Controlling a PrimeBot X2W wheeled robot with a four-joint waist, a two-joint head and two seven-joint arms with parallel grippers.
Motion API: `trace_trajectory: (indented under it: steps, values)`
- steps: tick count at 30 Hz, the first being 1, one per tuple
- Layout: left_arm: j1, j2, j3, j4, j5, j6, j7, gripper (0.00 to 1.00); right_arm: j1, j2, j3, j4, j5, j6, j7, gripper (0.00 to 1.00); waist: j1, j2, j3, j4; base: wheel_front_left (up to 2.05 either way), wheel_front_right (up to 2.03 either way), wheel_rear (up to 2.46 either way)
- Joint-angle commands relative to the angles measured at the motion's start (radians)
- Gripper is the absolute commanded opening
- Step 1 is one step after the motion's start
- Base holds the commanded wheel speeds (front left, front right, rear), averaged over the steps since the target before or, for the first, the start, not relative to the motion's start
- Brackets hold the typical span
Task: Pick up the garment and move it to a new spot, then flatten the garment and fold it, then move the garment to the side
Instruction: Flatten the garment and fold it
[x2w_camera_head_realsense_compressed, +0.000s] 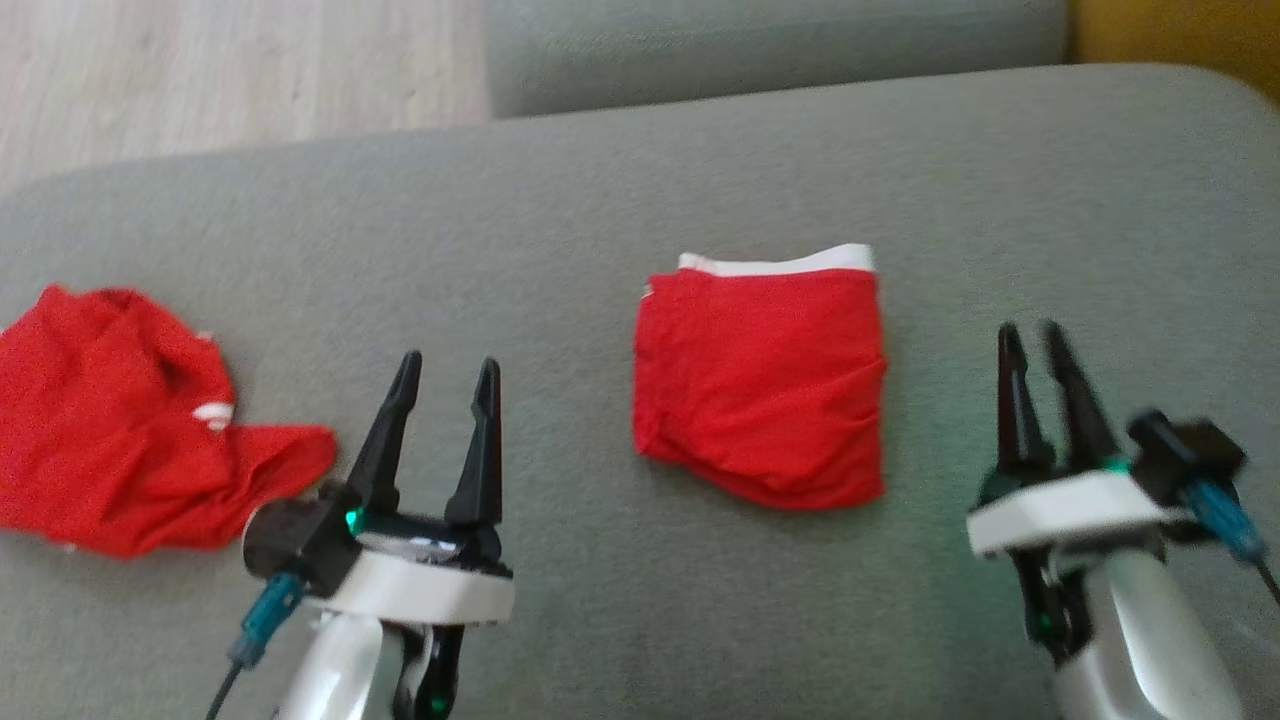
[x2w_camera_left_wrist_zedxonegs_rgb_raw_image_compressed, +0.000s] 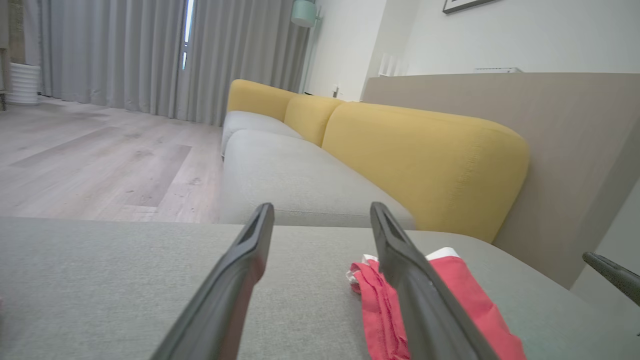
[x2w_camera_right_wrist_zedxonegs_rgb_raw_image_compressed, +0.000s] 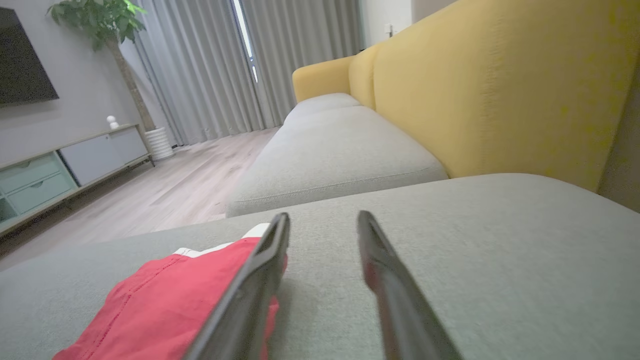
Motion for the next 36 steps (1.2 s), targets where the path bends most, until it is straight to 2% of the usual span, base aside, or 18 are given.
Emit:
trace_trajectory:
  steps: [1, 9, 15, 17, 21, 27, 31, 36]
  values:
    - [-0.060, 0.002, 0.027, -0.034, 0.000, -0.005, -0.006, 1.00, -0.080, -0.002, 0.041, -0.009, -0.019, 0.003, -0.011, 0.00, 0.0000, 0.0000, 0.043, 0.045, 0.00, 0.00, 0.00]
    - [-0.103, 0.002, -0.007, -0.025, -0.014, -0.006, -0.006, 1.00, -0.256, -0.002, 0.037, 0.252, -0.062, 0.003, 0.036, 0.00, 0.0000, 0.0000, 0.124, 0.157, 0.00, 0.00, 0.00]
    - [-0.124, 0.002, -0.018, -0.018, -0.024, -0.006, -0.006, 1.00, -0.369, -0.002, 0.022, 0.485, -0.109, 0.003, 0.055, 0.00, 0.0000, 0.0000, 0.139, 0.204, 0.00, 0.00, 0.00]
    - [-0.126, 0.002, -0.019, -0.018, -0.027, -0.006, -0.006, 1.00, -0.399, -0.002, 0.030, 0.529, -0.138, 0.003, 0.032, 0.00, 0.0000, 0.0000, 0.138, 0.211, 0.00, 0.00, 0.00]
    - [-0.124, 0.002, -0.021, -0.014, -0.032, -0.006, -0.006, 1.00, -0.428, -0.002, 0.051, 0.557, -0.113, 0.003, 0.003, 0.00, 0.0000, 0.0000, 0.126, 0.218, 0.00, 0.00, 0.00]
    - [-0.107, 0.002, -0.025, -0.006, -0.036, -0.006, -0.006, 1.00, -0.427, -0.002, 0.219, 0.520, 0.016, 0.003, -0.010, 0.00, 0.0000, 0.0000, 0.096, 0.218, 0.00, 0.00, 0.00]
    - [-0.105, 0.002, -0.029, -0.006, -0.039, -0.006, -0.006, 1.00, -0.421, -0.002, 0.349, 0.550, 0.070, 0.003, -0.007, 0.00, 0.0000, 0.0000, 0.087, 0.224, 0.00, 0.00, 0.00]
    - [-0.101, 0.002, -0.028, -0.008, -0.039, -0.006, -0.006, 1.00, -0.423, -0.002, 0.550, 0.583, 0.173, 0.003, 0.054, 0.00, 0.0000, 0.0000, 0.091, 0.227, 0.00, 0.00, 0.00]
